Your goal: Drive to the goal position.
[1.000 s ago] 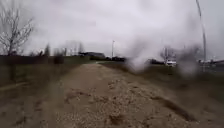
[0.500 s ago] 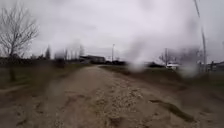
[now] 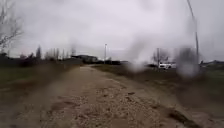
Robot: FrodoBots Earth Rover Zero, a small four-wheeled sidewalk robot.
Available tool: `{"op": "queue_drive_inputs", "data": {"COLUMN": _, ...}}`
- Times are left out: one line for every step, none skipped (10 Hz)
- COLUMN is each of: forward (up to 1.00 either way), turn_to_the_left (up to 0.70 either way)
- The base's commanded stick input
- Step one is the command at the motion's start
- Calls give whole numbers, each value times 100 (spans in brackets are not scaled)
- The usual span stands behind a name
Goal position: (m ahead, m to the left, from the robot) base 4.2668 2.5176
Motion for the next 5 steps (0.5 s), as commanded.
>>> {"op": "queue_drive_inputs", "data": {"forward": 100, "turn_to_the_left": 33}}
{"op": "queue_drive_inputs", "data": {"forward": 100, "turn_to_the_left": 40}}
{"op": "queue_drive_inputs", "data": {"forward": 100, "turn_to_the_left": 20}}
{"op": "queue_drive_inputs", "data": {"forward": 100, "turn_to_the_left": 0}}
{"op": "queue_drive_inputs", "data": {"forward": 100, "turn_to_the_left": 10}}
